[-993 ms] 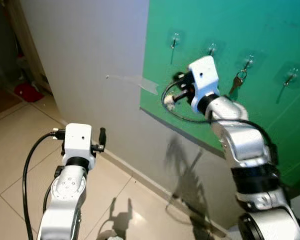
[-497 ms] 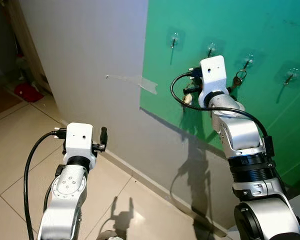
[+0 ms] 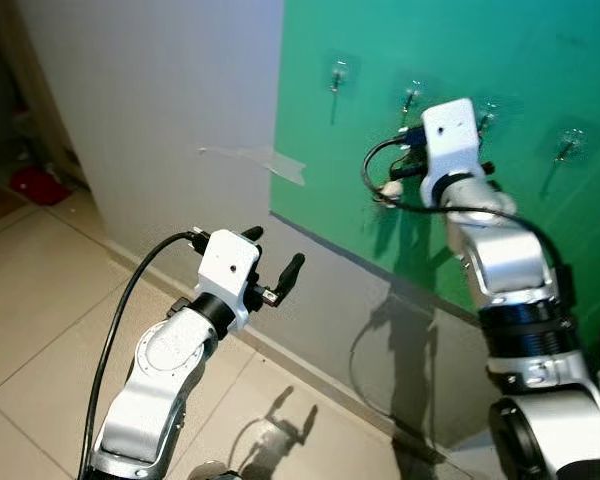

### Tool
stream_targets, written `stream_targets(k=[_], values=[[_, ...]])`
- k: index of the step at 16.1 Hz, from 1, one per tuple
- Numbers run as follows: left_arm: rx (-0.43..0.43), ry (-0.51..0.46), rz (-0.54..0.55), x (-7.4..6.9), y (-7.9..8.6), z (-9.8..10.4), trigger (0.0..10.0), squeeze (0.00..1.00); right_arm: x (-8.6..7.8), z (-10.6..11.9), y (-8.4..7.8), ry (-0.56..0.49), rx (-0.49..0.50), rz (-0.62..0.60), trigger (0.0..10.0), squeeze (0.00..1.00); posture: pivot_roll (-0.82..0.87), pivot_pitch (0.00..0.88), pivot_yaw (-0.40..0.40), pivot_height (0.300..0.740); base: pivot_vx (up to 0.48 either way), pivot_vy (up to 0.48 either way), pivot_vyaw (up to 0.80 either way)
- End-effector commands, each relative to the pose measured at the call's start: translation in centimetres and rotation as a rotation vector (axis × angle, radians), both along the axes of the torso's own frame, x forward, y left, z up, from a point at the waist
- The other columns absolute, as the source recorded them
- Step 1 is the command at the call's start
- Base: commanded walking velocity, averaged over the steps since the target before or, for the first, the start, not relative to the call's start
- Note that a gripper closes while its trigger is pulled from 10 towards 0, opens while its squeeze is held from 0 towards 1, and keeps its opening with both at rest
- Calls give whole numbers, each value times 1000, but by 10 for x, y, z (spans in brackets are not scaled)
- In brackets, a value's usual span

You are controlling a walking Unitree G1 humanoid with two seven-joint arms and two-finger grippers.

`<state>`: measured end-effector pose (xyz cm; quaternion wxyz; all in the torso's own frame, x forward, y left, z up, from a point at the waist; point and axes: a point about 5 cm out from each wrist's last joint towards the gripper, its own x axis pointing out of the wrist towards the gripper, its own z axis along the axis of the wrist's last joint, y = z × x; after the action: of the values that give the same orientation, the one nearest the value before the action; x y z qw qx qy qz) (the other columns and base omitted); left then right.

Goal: Hang keys on a hook

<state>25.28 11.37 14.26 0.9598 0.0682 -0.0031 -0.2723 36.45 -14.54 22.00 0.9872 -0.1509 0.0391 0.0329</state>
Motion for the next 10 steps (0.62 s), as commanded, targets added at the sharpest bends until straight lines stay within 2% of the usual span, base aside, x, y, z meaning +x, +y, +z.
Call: stream_targets(k=[1, 4, 7, 10], values=[[-13, -1, -44, 1, -7, 0, 10000, 0, -1, 13, -7, -26, -8, -20, 10000, 0, 63, 0, -129, 740, 0, 0, 0], [-20, -7, -60, 5, -8, 0, 10000, 0, -5, 18, -13, -28, -19, -35, 10000, 0, 38, 0, -122, 740, 0, 0, 0], [-38, -13, -68, 10, -11, 0, 10000, 0, -8, 33, -20, -71, -69, -57, 10000, 0, 17, 0, -112, 740, 0, 0, 0], [-68, -13, -73, 13, -13, 1, 10000, 0, -5, 39, -24, -90, -99, -82, 10000, 0, 13, 0, -109, 740, 0, 0, 0]])
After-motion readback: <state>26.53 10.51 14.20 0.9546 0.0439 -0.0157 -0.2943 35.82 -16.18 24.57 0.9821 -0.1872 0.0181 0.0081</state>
